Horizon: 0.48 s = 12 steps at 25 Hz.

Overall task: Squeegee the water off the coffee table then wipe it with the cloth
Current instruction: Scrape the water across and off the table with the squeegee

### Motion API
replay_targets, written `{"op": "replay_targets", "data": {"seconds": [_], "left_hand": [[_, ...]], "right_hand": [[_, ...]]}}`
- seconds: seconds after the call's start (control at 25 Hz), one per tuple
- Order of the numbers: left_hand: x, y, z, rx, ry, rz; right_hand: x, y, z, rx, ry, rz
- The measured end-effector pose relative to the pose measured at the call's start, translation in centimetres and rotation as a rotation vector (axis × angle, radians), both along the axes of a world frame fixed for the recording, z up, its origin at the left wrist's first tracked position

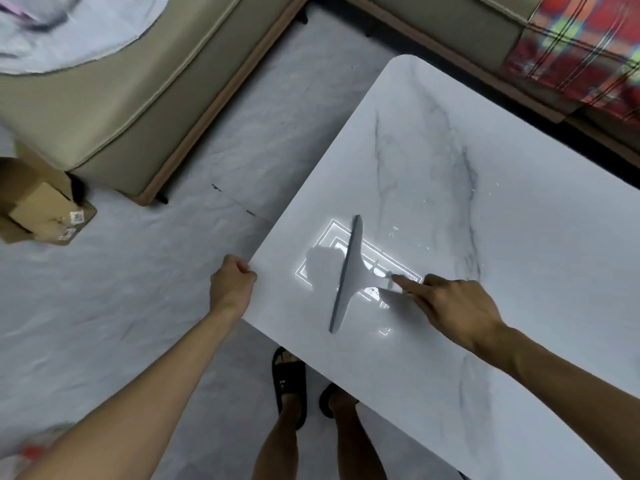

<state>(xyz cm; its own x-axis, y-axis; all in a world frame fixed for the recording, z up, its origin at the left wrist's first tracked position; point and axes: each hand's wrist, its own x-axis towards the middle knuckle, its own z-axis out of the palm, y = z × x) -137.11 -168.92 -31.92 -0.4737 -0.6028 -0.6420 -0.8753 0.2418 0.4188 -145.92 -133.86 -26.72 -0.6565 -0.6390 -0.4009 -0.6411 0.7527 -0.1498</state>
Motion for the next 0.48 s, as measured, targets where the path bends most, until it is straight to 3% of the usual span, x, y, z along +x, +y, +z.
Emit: {"op": "replay_targets", "data": {"seconds": [0.12, 0.28, 0.48], "left_hand": [[0.8, -1.7, 0.5, -0.096, 0.083, 0.106], [2.8, -3.3, 0.6, -0.181, 0.065, 0.088], [4.2, -2.4, -0.5, -0.053, 0.007, -0.118]], "right_hand": [[1.8, -7.1, -0.3, -0.146, -0.092, 0.101], [6.8, -17.8, -2.4, -0.115, -0.221, 0.327], [5.5, -14.1, -3.8, -0.03, -0.165, 0.36]]}}
